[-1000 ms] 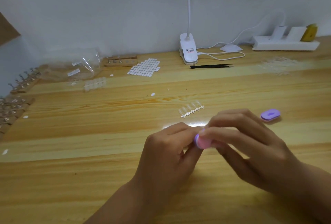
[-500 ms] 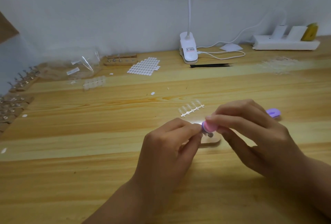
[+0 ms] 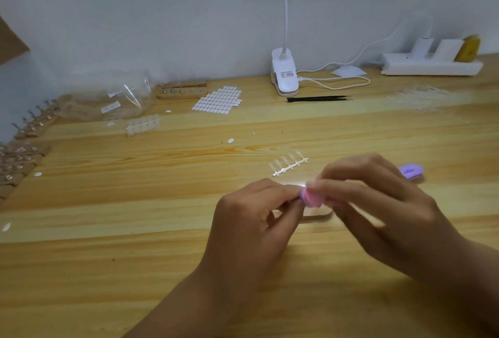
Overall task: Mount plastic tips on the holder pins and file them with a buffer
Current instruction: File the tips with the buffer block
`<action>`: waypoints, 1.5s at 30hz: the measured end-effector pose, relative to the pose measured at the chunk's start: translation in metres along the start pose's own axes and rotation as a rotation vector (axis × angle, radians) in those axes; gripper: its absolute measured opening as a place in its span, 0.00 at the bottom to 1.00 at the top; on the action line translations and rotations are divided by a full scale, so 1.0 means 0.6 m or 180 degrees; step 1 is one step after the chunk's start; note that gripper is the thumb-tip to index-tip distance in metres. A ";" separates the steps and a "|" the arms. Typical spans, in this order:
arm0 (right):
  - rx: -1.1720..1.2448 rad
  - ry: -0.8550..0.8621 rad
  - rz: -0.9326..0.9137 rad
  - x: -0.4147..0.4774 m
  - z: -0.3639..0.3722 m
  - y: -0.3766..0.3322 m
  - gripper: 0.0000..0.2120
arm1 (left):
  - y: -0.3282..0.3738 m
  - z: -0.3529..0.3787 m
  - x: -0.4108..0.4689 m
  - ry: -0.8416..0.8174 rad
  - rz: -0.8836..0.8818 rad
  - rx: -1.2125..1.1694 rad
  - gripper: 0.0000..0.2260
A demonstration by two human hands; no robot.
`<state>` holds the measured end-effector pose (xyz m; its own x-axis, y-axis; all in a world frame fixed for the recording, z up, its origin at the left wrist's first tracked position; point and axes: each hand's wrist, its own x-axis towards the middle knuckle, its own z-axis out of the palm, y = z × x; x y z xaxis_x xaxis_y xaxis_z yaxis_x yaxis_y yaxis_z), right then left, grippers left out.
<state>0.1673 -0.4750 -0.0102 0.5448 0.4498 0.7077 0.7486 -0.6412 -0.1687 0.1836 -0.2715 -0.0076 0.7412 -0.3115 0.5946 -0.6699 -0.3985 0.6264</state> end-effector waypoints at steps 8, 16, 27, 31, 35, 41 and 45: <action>0.0097 -0.0069 -0.0054 -0.001 0.006 -0.007 0.12 | -0.002 -0.002 0.001 -0.0057 -0.0242 -0.0390 0.06; 0.0132 -0.0064 -0.0051 -0.002 0.010 -0.012 0.12 | -0.002 -0.001 -0.001 -0.0057 -0.0317 -0.0467 0.05; -0.0036 0.0001 0.0116 -0.001 -0.001 0.005 0.11 | -0.004 -0.001 0.001 -0.0071 -0.0730 -0.1017 0.08; -0.0008 0.0003 0.0279 -0.006 0.000 0.006 0.10 | -0.003 -0.002 0.002 -0.0030 -0.0979 -0.1341 0.07; -0.0233 0.0118 0.0549 -0.005 0.004 0.008 0.10 | -0.007 -0.006 0.000 0.0046 -0.1205 -0.1654 0.04; 0.0214 0.0375 0.0652 0.000 -0.005 -0.002 0.14 | -0.003 -0.003 -0.001 -0.0367 -0.0995 -0.1658 0.05; 0.0407 0.0412 0.0197 -0.004 0.001 -0.026 0.11 | -0.005 -0.002 0.001 -0.0440 -0.0749 -0.1469 0.06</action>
<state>0.1542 -0.4657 -0.0096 0.5442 0.3229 0.7743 0.7616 -0.5772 -0.2946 0.1860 -0.2695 -0.0086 0.8513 -0.3827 0.3589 -0.4106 -0.0601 0.9098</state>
